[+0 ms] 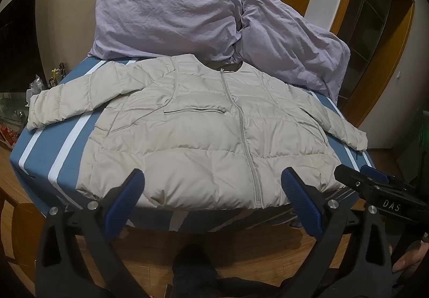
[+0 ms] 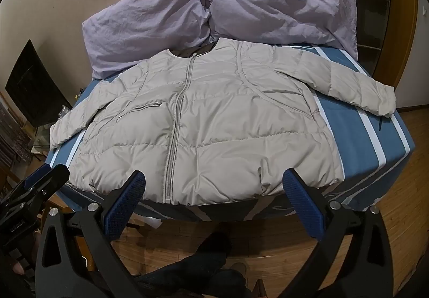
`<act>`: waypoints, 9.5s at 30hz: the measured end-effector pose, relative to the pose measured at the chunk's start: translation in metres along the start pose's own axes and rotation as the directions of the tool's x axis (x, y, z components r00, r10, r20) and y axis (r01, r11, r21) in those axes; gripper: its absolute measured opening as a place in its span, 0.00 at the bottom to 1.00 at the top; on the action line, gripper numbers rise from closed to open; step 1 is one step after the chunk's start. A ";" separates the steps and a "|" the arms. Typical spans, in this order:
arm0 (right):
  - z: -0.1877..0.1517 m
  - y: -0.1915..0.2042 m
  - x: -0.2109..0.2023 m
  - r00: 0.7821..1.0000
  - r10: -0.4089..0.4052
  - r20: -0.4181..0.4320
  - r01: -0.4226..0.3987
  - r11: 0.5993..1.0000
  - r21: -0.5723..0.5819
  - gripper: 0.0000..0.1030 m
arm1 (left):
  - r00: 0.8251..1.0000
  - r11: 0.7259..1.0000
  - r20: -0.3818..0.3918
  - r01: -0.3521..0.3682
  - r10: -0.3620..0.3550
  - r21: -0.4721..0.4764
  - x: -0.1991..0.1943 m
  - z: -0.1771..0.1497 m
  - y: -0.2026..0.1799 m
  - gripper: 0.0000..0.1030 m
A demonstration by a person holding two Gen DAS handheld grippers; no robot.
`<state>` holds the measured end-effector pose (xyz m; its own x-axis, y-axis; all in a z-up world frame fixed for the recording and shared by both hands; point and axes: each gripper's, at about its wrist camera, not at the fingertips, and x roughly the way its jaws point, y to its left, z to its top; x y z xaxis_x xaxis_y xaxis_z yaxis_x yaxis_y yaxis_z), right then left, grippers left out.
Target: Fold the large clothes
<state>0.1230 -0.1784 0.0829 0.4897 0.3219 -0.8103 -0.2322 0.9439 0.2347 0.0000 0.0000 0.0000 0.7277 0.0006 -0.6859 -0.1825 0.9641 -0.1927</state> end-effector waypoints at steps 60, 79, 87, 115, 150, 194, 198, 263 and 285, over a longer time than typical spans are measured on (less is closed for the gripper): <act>0.000 -0.001 -0.002 1.000 0.004 0.006 -0.004 1.000 0.002 0.99 | 1.000 1.000 0.004 -0.001 0.001 0.001 0.000 0.000 0.000 0.98; 0.002 0.000 0.000 1.000 0.004 0.005 -0.004 1.000 0.002 0.99 | 1.000 1.000 0.004 -0.001 0.001 0.002 0.000 0.000 0.000 0.98; 0.004 0.000 0.003 1.000 0.005 0.000 -0.005 1.000 0.002 0.99 | 1.000 1.000 -0.002 -0.002 0.002 -0.002 0.001 0.001 0.000 0.98; 0.085 -0.194 0.081 0.967 -0.236 -0.098 0.255 0.904 0.342 0.99 | 0.986 0.988 -0.081 -0.146 0.149 0.047 0.094 0.069 0.009 0.98; 0.083 -0.417 0.135 0.905 -0.362 -0.224 0.410 0.599 0.688 0.20 | 0.965 0.985 -0.196 -0.170 0.173 0.032 0.176 0.107 0.039 0.98; 0.192 0.054 0.283 0.962 0.153 -0.225 -0.177 0.980 -0.090 0.18 | 0.940 0.916 -0.169 -0.329 0.296 -0.227 0.139 0.097 0.151 0.98; 0.178 0.061 0.298 0.952 0.144 -0.271 -0.180 0.977 -0.115 0.18 | 0.935 0.908 -0.177 -0.343 0.306 -0.240 0.140 0.096 0.158 0.98; 0.156 0.035 0.326 0.973 -0.130 -0.190 0.080 0.965 -0.252 0.87 | 0.848 0.585 -0.283 -0.517 0.447 -0.624 0.128 0.084 0.429 0.42; 0.146 0.033 0.302 0.974 -0.111 -0.196 0.057 0.964 -0.260 0.88 | 0.914 0.783 -0.043 -0.369 0.403 -0.500 0.093 0.177 0.337 0.18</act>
<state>0.3860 -0.0397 -0.0756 0.3382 0.1948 -0.9207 -0.4147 0.9091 0.0400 0.1232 0.3724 -0.0042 0.5635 0.3776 -0.7348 -0.7421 0.6222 -0.2493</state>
